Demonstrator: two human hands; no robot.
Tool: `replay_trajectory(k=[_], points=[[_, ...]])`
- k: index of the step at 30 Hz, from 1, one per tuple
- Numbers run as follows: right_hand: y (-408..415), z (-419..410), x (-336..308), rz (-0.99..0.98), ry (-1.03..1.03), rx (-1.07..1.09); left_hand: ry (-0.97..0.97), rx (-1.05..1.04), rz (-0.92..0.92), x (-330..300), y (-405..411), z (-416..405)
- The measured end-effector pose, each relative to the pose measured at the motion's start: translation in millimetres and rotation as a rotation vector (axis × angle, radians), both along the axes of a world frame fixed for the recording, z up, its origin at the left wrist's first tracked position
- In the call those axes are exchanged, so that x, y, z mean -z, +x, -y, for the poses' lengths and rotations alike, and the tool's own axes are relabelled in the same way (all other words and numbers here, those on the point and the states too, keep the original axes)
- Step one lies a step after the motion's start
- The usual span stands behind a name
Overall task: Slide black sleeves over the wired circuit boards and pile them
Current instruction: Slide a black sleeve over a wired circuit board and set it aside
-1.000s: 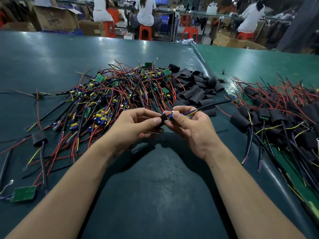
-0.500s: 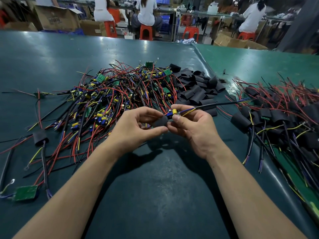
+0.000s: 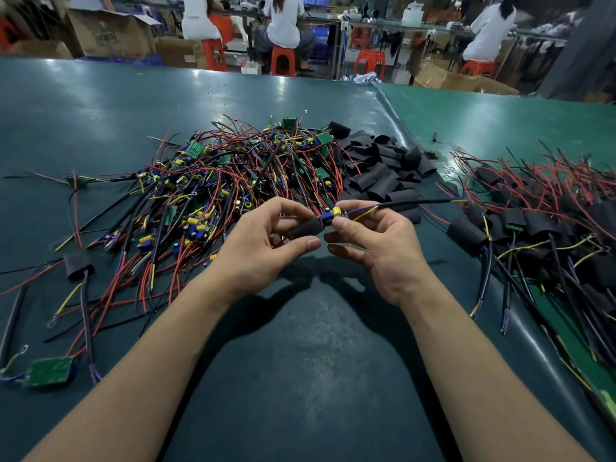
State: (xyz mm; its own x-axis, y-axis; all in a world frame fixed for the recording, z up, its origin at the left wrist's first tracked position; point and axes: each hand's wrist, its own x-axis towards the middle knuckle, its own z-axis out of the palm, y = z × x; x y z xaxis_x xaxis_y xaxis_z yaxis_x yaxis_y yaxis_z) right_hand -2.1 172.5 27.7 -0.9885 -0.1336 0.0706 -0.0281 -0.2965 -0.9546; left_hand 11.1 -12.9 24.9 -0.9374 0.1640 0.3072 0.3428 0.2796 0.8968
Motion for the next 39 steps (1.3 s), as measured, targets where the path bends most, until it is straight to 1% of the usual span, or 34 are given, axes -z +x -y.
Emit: replay_trajectory(k=[5, 11, 15, 18, 23, 26, 29, 34, 39], points=[[0.4, -1.5, 0.0, 0.012, 0.020, -0.047, -0.040, -0.011, -0.040, -0.1, -1.1, -0.1], [-0.4, -1.3, 3.7, -0.017, 0.084, -0.043, -0.159, -0.027, -0.193, -0.9, 3.2, 0.1], [-2.0, -2.4, 4.2, -0.036, 0.113, -0.035, -0.138, -0.087, -0.279, -0.7, 4.0, -1.2], [-1.5, -1.1, 4.3, -0.042, 0.149, -0.008, -0.164, -0.109, -0.324, -0.9, 4.1, -1.4], [0.4, 0.6, 4.2, -0.003, 0.100, -0.009, -0.178, -0.134, -0.368, -2.1, 3.9, -1.4], [0.7, -1.9, 3.2, -0.023, 0.106, -0.015, -0.163, -0.108, -0.393, -2.9, 4.4, -1.8], [0.1, -4.1, 3.0, -0.060, 0.125, -0.024, -0.127, -0.089, -0.375, -1.9, 4.5, -2.3], [0.1, -2.0, 2.4, -0.049, 0.114, -0.053, -0.130, -0.099, -0.450, -2.4, 4.9, -3.0], [3.0, 1.9, 0.3, -0.167, 0.181, -0.012, -0.180, -0.062, -0.443, -2.3, 6.5, -4.5]])
